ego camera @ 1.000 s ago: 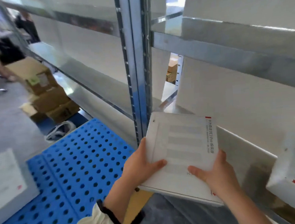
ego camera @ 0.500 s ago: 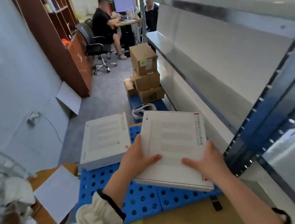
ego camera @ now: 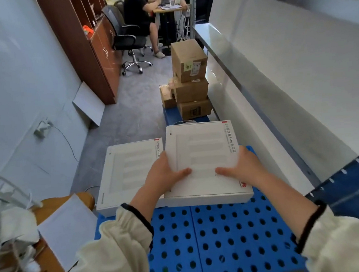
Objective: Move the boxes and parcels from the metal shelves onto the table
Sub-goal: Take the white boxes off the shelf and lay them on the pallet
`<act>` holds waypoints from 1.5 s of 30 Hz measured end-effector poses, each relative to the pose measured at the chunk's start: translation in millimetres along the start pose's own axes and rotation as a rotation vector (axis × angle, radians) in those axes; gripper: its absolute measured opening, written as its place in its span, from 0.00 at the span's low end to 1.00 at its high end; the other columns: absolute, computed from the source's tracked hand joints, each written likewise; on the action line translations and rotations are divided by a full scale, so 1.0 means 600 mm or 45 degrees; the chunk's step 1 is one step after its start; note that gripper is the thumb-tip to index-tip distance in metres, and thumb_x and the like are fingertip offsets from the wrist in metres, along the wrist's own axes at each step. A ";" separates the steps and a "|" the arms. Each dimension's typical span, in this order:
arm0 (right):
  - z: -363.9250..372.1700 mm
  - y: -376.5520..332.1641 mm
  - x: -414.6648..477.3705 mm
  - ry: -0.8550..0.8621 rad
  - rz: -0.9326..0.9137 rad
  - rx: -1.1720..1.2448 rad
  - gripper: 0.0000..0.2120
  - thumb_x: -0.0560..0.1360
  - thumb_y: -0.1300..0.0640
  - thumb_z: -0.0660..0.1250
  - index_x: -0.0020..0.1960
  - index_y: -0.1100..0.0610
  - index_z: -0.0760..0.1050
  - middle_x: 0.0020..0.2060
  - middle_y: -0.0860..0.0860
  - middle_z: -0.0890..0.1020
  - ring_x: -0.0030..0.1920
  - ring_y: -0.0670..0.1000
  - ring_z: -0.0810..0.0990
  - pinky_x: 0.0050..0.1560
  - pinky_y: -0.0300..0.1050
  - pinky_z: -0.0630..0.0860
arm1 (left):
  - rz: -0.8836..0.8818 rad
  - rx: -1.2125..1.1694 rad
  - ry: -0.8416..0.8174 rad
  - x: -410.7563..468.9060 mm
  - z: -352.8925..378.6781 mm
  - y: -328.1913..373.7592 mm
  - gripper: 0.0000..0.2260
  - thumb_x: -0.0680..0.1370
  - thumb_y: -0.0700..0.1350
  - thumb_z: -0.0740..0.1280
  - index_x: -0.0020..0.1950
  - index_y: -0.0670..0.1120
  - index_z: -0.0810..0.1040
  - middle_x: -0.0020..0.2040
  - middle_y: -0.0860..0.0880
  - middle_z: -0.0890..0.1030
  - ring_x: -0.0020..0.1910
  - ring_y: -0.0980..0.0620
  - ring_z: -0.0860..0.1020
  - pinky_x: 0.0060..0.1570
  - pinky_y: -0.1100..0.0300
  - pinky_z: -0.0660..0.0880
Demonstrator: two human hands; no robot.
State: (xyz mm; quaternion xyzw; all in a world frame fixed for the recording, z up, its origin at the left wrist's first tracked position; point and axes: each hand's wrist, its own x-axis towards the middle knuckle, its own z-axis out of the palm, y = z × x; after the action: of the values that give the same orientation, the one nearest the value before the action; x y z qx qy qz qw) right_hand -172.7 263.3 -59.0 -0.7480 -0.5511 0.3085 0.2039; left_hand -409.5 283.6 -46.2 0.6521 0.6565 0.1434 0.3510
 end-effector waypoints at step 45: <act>0.100 0.075 0.148 -0.187 -0.096 -0.012 0.40 0.58 0.41 0.78 0.62 0.52 0.64 0.55 0.47 0.73 0.54 0.47 0.73 0.49 0.42 0.73 | -0.222 0.538 0.055 0.102 0.076 -0.072 0.37 0.73 0.65 0.65 0.74 0.49 0.55 0.70 0.49 0.61 0.66 0.46 0.64 0.57 0.48 0.71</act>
State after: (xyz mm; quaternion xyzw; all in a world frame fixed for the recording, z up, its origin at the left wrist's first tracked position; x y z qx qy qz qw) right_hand -164.6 331.8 -152.7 -0.7029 -0.5939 0.3522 0.1708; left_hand -406.7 325.6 -123.2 0.6486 0.7332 -0.0140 0.2037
